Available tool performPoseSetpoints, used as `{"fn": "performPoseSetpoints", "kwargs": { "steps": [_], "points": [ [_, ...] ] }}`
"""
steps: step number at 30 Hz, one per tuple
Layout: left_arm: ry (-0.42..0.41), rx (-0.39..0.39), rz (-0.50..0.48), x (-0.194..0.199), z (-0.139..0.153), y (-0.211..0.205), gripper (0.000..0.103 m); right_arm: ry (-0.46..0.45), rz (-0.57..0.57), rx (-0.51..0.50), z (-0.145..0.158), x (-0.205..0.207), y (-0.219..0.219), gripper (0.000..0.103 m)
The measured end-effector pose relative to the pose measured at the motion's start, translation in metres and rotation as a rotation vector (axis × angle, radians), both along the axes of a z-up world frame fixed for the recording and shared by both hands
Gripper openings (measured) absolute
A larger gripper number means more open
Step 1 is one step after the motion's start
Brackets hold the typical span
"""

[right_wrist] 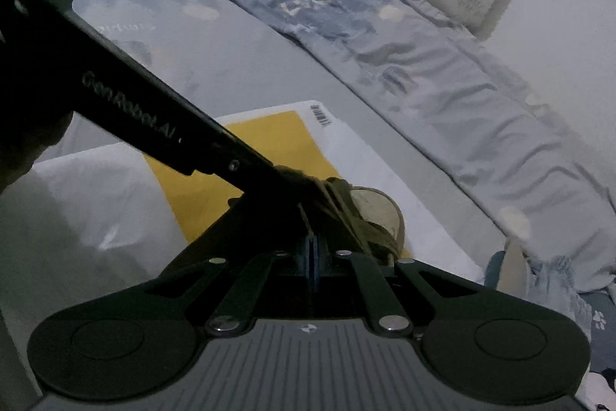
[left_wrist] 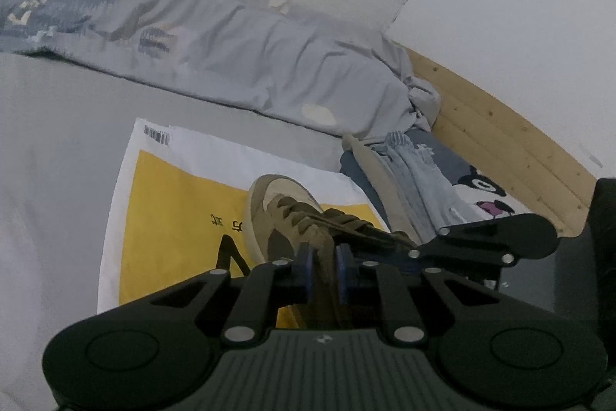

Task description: Lace up shoes with both hands

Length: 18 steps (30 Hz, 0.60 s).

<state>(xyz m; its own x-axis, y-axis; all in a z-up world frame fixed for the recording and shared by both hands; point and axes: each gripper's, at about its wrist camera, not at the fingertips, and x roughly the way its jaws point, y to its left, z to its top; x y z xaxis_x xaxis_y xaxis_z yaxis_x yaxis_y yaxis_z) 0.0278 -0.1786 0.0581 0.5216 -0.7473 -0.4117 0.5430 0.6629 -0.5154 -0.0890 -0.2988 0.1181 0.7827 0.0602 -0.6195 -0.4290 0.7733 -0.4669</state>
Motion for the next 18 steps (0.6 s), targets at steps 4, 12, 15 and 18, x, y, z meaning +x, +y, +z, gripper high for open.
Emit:
{"fn": "performPoseSetpoints", "kwargs": {
  "steps": [4, 12, 15, 18],
  "points": [
    [0.018, -0.017, 0.0, 0.0021, -0.0013, 0.0024, 0.011, -0.013, 0.014, 0.008, 0.0008, 0.0002, -0.0027, 0.001],
    [0.022, -0.021, 0.0, 0.0024, -0.0026, 0.0027, 0.011, -0.018, 0.034, 0.017, 0.0019, 0.0022, -0.0037, 0.001],
    [0.022, -0.02, 0.0, 0.0026, -0.0028, 0.0024, 0.011, -0.029, 0.035, 0.021, 0.0021, 0.0045, -0.0038, 0.001],
    [0.018, -0.019, -0.002, 0.0023, -0.0043, 0.0024, 0.011, -0.031, 0.036, 0.026, 0.0022, 0.0059, -0.0038, 0.001]
  ]
}}
